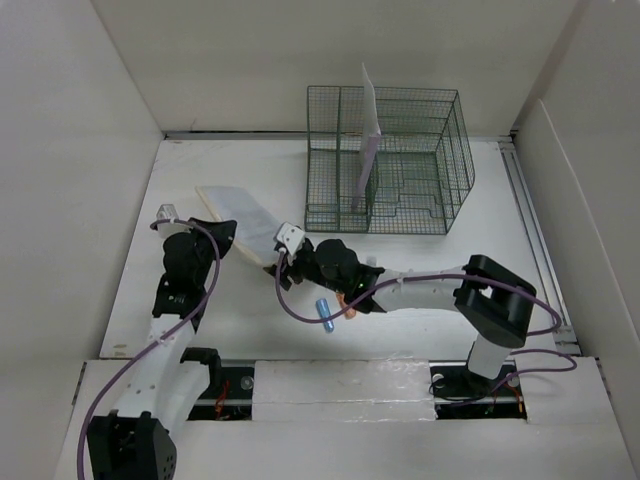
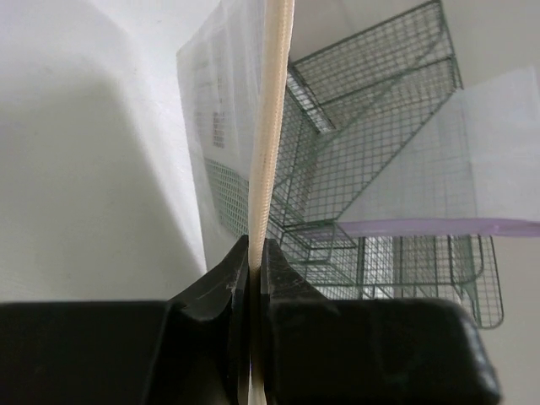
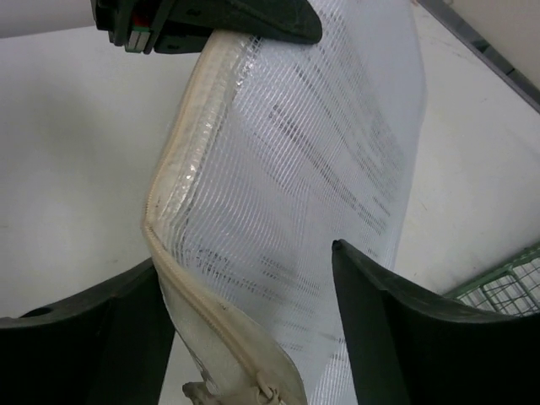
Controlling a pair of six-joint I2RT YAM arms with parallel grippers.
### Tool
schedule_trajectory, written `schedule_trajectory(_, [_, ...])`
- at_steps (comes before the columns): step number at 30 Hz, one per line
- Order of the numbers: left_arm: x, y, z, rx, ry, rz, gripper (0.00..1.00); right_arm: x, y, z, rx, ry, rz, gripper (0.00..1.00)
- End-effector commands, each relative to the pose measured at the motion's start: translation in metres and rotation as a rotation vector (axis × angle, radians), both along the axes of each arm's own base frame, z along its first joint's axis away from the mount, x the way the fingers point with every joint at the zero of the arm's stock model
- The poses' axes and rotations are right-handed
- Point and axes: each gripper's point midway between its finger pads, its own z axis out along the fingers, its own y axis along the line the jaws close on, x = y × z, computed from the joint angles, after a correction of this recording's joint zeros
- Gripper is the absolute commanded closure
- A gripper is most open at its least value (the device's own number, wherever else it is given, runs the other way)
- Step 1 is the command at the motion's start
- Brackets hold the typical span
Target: Organize the desk
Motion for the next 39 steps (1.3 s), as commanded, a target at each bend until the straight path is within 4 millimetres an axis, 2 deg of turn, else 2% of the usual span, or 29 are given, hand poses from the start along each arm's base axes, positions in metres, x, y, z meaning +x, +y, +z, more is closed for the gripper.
schedule_trajectory(1, [-0.009, -0.020, 0.062, 0.012, -0.195, -0.119, 1.00, -0.006, 0.004, 0.058, 0.103, -0.047, 0.031, 0.25])
schedule_trajectory(2, [-0.011, -0.021, 0.070, 0.025, -0.222, -0.130, 1.00, -0.006, 0.001, 0.064, 0.115, -0.039, 0.043, 0.22])
schedule_trajectory(4, [-0.020, -0.027, 0.097, 0.066, -0.314, -0.179, 1.00, -0.016, -0.002, 0.095, 0.159, -0.041, 0.120, 0.14])
schedule_trajectory(6, [-0.026, -0.030, 0.110, 0.124, -0.365, -0.211, 1.00, -0.014, -0.012, 0.105, 0.154, -0.013, 0.141, 0.10])
schedule_trajectory(7, [-0.032, -0.031, 0.122, 0.142, -0.410, -0.222, 1.00, -0.023, -0.016, 0.128, 0.187, -0.025, 0.200, 0.08])
schedule_trajectory(8, [-0.035, -0.033, 0.127, 0.170, -0.437, -0.239, 1.00, -0.025, -0.019, 0.129, 0.178, 0.000, 0.225, 0.07])
schedule_trajectory(9, [-0.044, -0.040, 0.141, 0.186, -0.491, -0.285, 1.00, -0.030, -0.028, 0.142, 0.190, 0.010, 0.317, 0.05])
schedule_trajectory(10, [-0.047, -0.040, 0.146, 0.187, -0.505, -0.284, 1.00, -0.030, -0.028, 0.142, 0.190, 0.010, 0.318, 0.04])
schedule_trajectory(11, [-0.050, -0.042, 0.153, 0.193, -0.526, -0.300, 1.00, -0.033, -0.033, 0.154, 0.203, 0.023, 0.346, 0.03])
schedule_trajectory(12, [-0.056, -0.048, 0.158, 0.208, -0.550, -0.343, 1.00, -0.024, -0.043, 0.160, 0.213, 0.024, 0.344, 0.03])
schedule_trajectory(14, [-0.066, -0.054, 0.176, 0.227, -0.605, -0.385, 1.00, -0.027, -0.052, 0.175, 0.237, 0.038, 0.410, 0.00])
schedule_trajectory(16, [-0.083, -0.062, 0.199, 0.254, -0.686, -0.439, 1.00, -0.011, -0.064, 0.180, 0.249, 0.063, 0.429, 0.00])
schedule_trajectory(17, [-0.089, -0.065, 0.209, 0.261, -0.719, -0.455, 1.00, -0.001, -0.064, 0.176, 0.258, 0.118, 0.427, 0.00])
schedule_trajectory(18, [-0.099, -0.070, 0.219, 0.275, -0.763, -0.496, 1.00, 0.008, -0.066, 0.187, 0.274, 0.116, 0.427, 0.00])
schedule_trajectory(19, [-0.111, -0.073, 0.234, 0.288, -0.815, -0.516, 1.00, 0.016, -0.073, 0.187, 0.277, 0.139, 0.434, 0.00])
schedule_trajectory(21, [-0.133, -0.083, 0.252, 0.307, -0.907, -0.595, 1.00, 0.021, -0.075, 0.189, 0.302, 0.185, 0.454, 0.00])
schedule_trajectory(22, [-0.145, -0.085, 0.268, 0.309, -0.949, -0.611, 1.00, 0.024, -0.077, 0.191, 0.315, 0.189, 0.451, 0.00])
schedule_trajectory(24, [-0.159, -0.090, 0.279, 0.324, -0.987, -0.656, 1.00, 0.027, -0.082, 0.200, 0.342, 0.171, 0.440, 0.00])
schedule_trajectory(25, [-0.168, -0.090, 0.289, 0.331, -1.018, -0.663, 1.00, 0.025, -0.082, 0.196, 0.343, 0.175, 0.444, 0.00])
schedule_trajectory(29, [-0.194, -0.095, 0.305, 0.315, -1.092, -0.710, 1.00, 0.025, -0.094, 0.203, 0.388, 0.151, 0.475, 0.00])
schedule_trajectory(30, [-0.200, -0.095, 0.309, 0.317, -1.117, -0.717, 1.00, 0.019, -0.095, 0.204, 0.402, 0.150, 0.507, 0.00])
schedule_trajectory(31, [-0.203, -0.095, 0.310, 0.316, -1.127, -0.723, 1.00, 0.010, -0.101, 0.216, 0.423, 0.081, 0.571, 0.00])
schedule_trajectory(32, [-0.205, -0.096, 0.311, 0.314, -1.130, -0.732, 1.00, 0.000, -0.102, 0.212, 0.437, 0.129, 0.614, 0.00])
schedule_trajectory(34, [-0.209, -0.097, 0.310, 0.302, -1.137, -0.744, 1.00, -0.018, -0.115, 0.222, 0.445, 0.038, 0.721, 0.00])
schedule_trajectory(36, [-0.212, -0.098, 0.310, 0.293, -1.141, -0.750, 1.00, -0.031, -0.118, 0.220, 0.451, 0.088, 0.799, 0.00])
schedule_trajectory(37, [-0.212, -0.098, 0.309, 0.290, -1.142, -0.751, 1.00, -0.044, -0.123, 0.226, 0.448, 0.005, 0.862, 0.00])
schedule_trajectory(38, [-0.212, -0.098, 0.309, 0.286, -1.144, -0.754, 1.00, -0.047, -0.122, 0.219, 0.451, 0.100, 0.897, 0.00])
schedule_trajectory(39, [-0.213, -0.098, 0.310, 0.285, -1.145, -0.753, 1.00, -0.052, -0.125, 0.226, 0.456, 0.076, 0.935, 0.00])
